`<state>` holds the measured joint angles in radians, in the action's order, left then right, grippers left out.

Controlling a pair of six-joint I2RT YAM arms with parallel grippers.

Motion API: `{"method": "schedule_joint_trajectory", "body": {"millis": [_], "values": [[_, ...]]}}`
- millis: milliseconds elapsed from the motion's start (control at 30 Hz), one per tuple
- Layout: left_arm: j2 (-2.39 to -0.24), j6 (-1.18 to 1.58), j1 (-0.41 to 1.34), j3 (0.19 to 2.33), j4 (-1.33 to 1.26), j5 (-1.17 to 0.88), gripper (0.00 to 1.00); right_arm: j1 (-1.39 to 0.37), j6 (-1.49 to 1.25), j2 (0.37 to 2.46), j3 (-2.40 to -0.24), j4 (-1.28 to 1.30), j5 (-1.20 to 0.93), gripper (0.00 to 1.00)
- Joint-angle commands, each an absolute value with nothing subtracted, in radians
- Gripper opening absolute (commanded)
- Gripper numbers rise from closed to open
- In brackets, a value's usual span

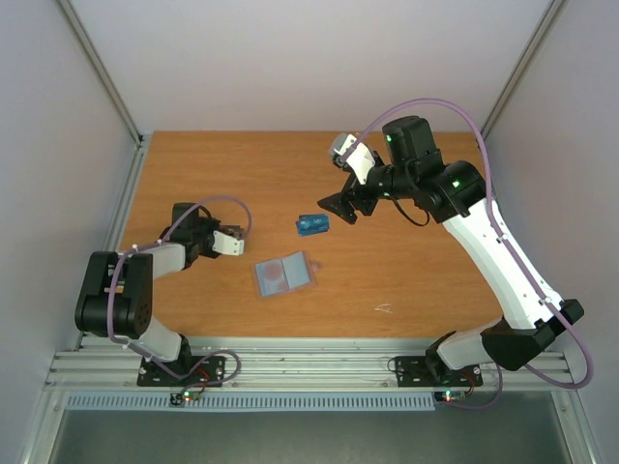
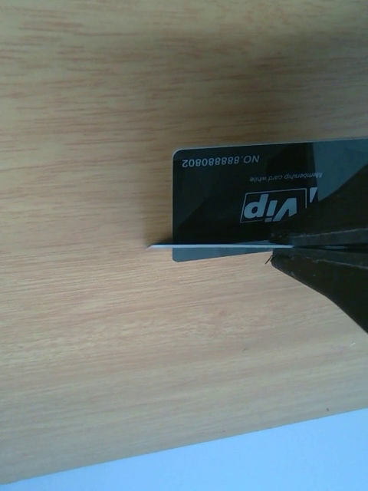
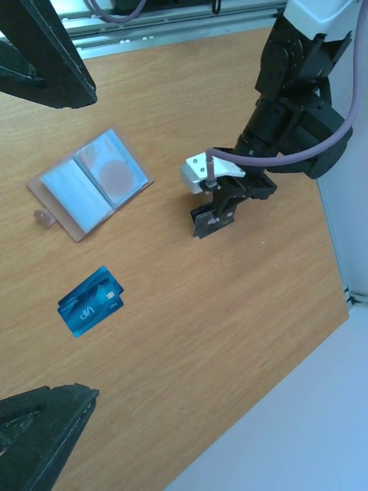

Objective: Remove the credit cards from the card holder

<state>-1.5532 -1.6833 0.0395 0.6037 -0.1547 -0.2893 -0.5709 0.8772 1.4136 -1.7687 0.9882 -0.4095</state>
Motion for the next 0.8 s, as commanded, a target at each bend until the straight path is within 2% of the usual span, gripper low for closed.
{"method": "schedule_joint_trajectory", "body": {"millis": [0, 267, 433, 767], "values": [[-1.570, -1.666, 0.037, 0.603, -0.217, -0.294, 0.00, -0.565, 0.893, 1.401, -1.782, 0.995, -0.422, 0.98], [-1.553, -1.678, 0.036, 0.582, -0.172, -0.297, 0.01, -0.565, 0.870, 1.414, -1.779, 1.003, -0.445, 0.99], [-1.516, -1.668, 0.037, 0.576, -0.142, -0.281, 0.30, -0.565, 0.857, 1.417, -1.776, 1.003, -0.470, 0.99], [-1.194, -1.547, 0.031, 0.687, 0.458, -0.454, 0.62, -0.566, 0.593, 1.462, -1.663, 0.961, -0.452, 0.98]]}}
